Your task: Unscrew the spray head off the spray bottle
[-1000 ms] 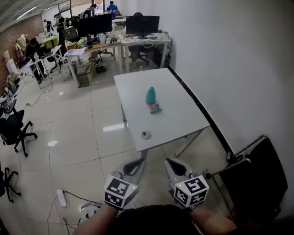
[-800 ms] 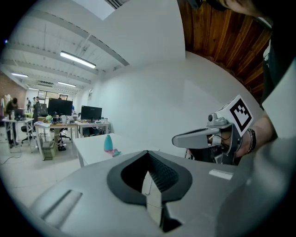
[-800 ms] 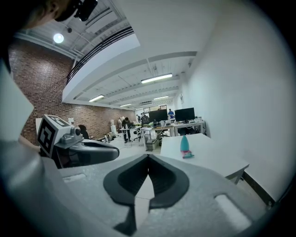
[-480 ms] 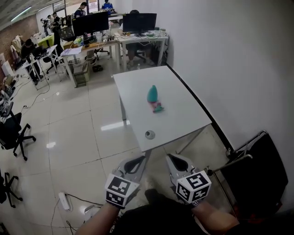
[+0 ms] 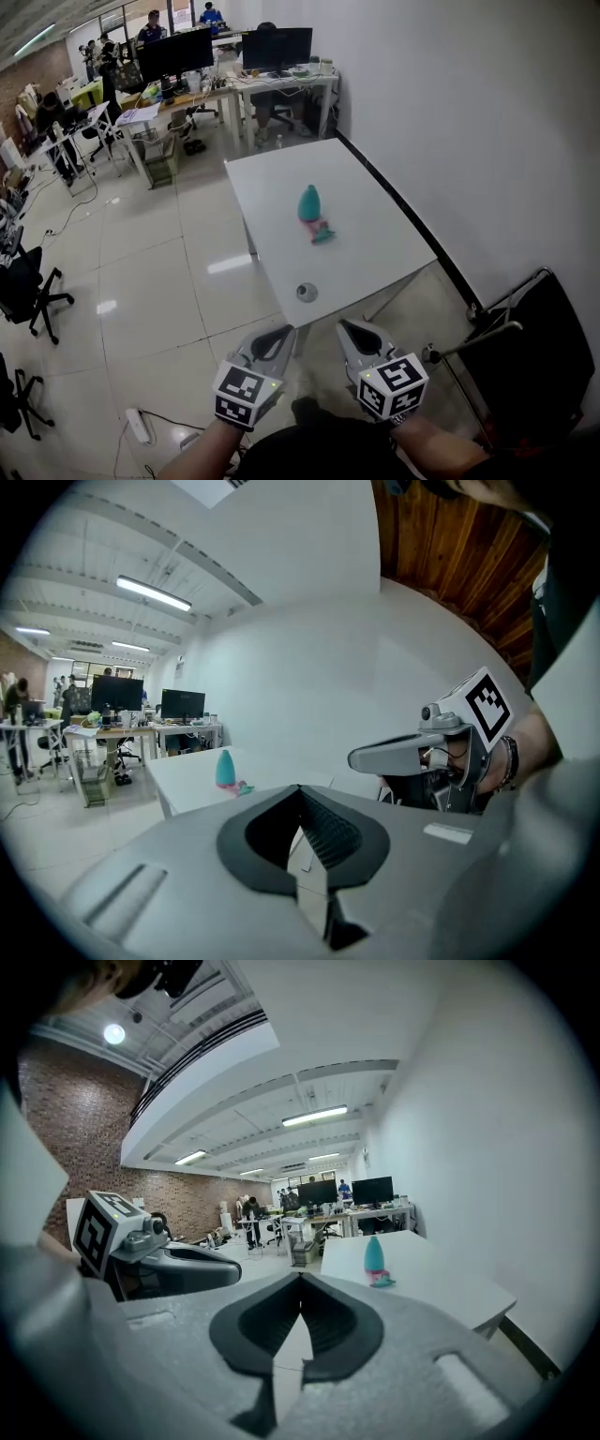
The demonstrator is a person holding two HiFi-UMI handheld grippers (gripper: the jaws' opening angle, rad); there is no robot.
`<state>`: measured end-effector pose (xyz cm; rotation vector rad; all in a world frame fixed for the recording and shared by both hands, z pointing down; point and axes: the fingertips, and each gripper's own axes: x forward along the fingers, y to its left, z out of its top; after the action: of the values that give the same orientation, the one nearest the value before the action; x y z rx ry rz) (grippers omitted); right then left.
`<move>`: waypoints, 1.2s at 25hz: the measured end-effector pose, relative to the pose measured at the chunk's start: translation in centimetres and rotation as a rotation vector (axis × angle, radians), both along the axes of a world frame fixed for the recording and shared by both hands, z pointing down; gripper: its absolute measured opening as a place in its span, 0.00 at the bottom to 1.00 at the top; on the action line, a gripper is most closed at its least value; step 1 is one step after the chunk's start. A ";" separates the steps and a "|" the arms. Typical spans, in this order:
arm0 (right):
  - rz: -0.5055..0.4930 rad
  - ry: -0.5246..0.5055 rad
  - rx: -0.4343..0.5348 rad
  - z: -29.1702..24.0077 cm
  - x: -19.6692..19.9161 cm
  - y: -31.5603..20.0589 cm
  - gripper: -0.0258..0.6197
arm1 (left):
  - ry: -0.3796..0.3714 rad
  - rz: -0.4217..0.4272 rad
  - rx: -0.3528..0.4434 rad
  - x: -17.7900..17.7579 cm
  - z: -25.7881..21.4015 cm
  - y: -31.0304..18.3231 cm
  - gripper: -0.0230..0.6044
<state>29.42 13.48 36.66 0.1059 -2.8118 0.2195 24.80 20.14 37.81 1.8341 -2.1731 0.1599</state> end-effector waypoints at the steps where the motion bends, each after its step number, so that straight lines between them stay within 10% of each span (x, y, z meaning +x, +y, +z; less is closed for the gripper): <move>1: 0.004 0.003 -0.005 0.3 -0.4 -0.5 0.03 | 0.002 0.002 -0.005 -0.5 0.3 -0.5 0.06; 30: 0.035 0.064 -0.116 5.4 -11.4 -9.7 0.03 | 0.037 0.054 -0.159 -11.8 4.4 -9.8 0.06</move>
<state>17.99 3.75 42.09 0.1329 -2.7284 0.3798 12.99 10.30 42.19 1.7939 -2.0248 0.2989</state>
